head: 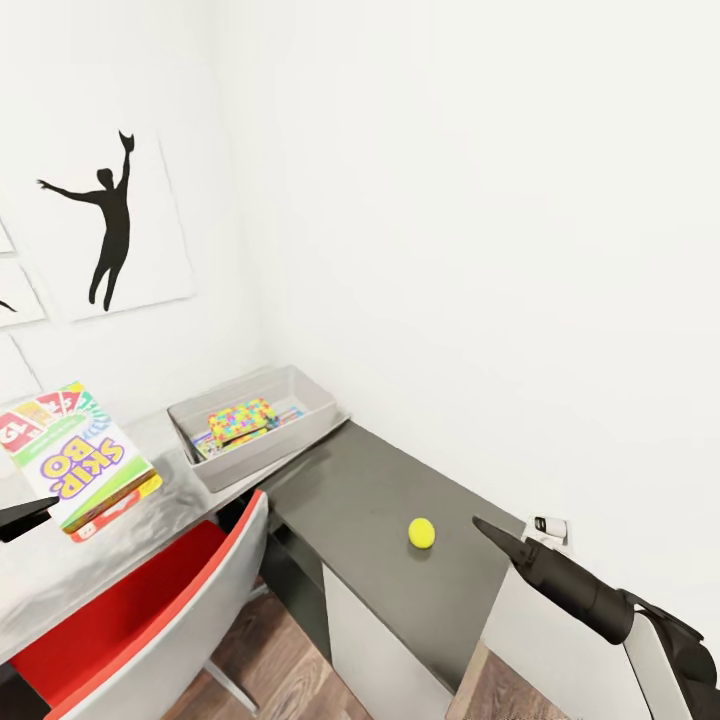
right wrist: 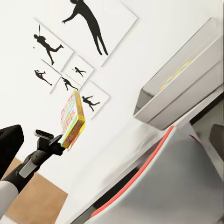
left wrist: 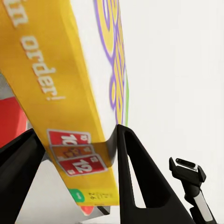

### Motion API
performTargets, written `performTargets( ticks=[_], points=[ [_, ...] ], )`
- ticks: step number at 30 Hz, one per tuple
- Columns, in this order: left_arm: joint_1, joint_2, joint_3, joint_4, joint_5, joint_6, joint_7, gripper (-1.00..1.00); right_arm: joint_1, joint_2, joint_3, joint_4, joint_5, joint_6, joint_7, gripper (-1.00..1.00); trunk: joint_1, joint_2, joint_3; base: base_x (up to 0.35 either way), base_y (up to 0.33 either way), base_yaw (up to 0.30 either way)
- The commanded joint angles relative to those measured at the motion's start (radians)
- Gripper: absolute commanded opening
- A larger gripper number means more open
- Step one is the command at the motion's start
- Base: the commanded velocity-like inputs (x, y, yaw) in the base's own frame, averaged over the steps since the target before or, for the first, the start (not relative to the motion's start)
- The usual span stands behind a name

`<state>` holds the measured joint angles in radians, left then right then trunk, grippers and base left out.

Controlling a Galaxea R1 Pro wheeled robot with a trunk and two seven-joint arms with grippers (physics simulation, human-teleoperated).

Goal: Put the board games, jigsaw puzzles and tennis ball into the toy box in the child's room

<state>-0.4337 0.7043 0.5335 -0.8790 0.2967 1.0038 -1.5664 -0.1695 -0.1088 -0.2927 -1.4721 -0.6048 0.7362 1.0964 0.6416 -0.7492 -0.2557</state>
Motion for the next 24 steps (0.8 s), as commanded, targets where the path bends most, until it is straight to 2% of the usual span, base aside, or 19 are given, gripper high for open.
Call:
performTargets(
  ticks=[1, 9, 17, 24],
  points=[
    [0.0, 0.0, 0.0, 0.0, -0.001, 0.01, -0.004, -1.0, -0.001, 0.0, 0.0, 0.0, -0.004, 0.006, 0.0, 1.0, -0.004, 0.006, 0.002, 0.0, 0.0, -0.11],
    [0.0, 0.001, -0.028, 0.0, -0.003, 0.01, -0.004, -1.0, -0.001, 0.0, 0.001, -0.002, -0.002, 0.006, -0.007, 1.0, -0.034, 0.062, 0.027, 0.0, 0.0, -0.022],
    [0.0, 0.001, -0.034, 0.0, -0.004, 0.01, -0.004, -1.0, -0.001, 0.0, 0.002, -0.002, 0.0, 0.008, -0.021, 1.0, -0.065, 0.118, 0.053, 0.0, 0.0, -0.009],
    [0.0, 0.001, -0.035, 0.0, -0.004, 0.01, -0.004, -1.0, -0.001, 0.0, 0.003, -0.002, -0.002, 0.008, -0.022, 1.0, -0.092, 0.167, 0.078, -0.004, 0.0, -0.179]
  ],
)
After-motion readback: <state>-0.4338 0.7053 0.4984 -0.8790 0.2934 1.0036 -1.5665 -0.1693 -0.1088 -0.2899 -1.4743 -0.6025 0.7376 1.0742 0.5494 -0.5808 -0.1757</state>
